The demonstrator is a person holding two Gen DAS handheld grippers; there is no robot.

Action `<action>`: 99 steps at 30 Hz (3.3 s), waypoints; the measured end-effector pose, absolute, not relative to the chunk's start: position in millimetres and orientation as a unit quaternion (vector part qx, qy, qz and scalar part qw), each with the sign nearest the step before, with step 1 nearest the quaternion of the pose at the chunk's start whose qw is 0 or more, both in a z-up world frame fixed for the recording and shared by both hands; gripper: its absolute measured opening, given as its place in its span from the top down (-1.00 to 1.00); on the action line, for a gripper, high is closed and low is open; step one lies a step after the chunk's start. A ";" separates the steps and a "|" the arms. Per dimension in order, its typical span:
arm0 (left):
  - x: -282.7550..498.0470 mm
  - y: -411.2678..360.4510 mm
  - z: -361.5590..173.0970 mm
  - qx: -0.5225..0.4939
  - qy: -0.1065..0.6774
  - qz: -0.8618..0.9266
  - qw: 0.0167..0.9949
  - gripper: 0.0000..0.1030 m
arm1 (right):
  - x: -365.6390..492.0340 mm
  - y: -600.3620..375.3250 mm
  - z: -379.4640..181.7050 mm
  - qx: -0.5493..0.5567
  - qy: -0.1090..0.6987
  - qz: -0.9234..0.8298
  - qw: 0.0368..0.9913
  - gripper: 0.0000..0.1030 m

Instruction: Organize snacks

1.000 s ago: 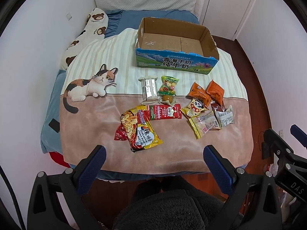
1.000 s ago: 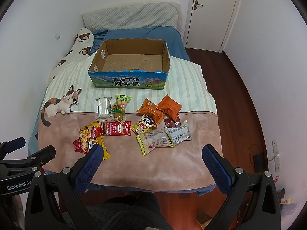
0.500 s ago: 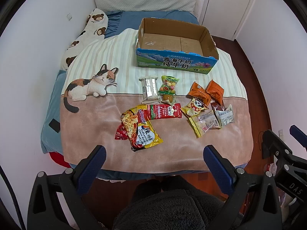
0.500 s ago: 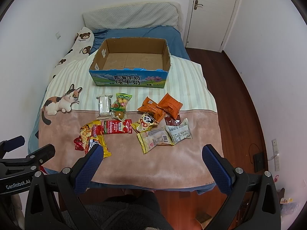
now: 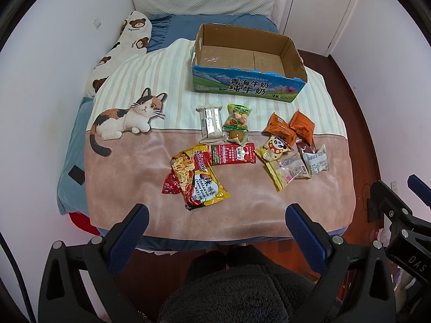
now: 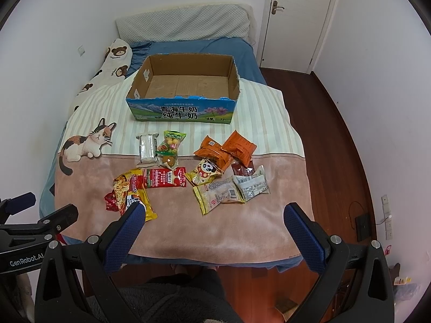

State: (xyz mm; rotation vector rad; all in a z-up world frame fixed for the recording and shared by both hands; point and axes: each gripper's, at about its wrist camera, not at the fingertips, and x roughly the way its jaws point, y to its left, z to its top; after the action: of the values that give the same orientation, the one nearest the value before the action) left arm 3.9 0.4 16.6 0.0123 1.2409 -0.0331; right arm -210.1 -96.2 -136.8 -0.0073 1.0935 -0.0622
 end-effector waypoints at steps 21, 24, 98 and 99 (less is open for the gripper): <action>35.2 31.0 -45.9 -0.039 0.608 0.041 0.792 -1.00 | -179.5 -125.4 -196.0 0.061 0.559 -0.051 0.825 -1.00; 54.9 43.5 -80.1 -0.055 0.627 0.066 0.775 -1.00 | -159.3 -144.2 -236.0 0.107 0.583 -0.063 0.803 -1.00; 263.4 12.5 -401.0 -0.027 0.724 -0.079 0.685 -0.44 | -102.6 -16.7 -534.7 -0.030 0.739 -0.001 0.673 -0.05; 268.0 8.7 -404.1 -0.009 0.728 -0.082 0.680 -0.44 | -103.7 -17.9 -536.7 -0.023 0.741 -0.003 0.671 -0.05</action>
State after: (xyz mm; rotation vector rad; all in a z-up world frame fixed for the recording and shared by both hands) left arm 268.0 8.7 -404.1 -0.0211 1.6347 -0.1830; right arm -103.7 -17.9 -536.7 -0.0521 1.6701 -0.0072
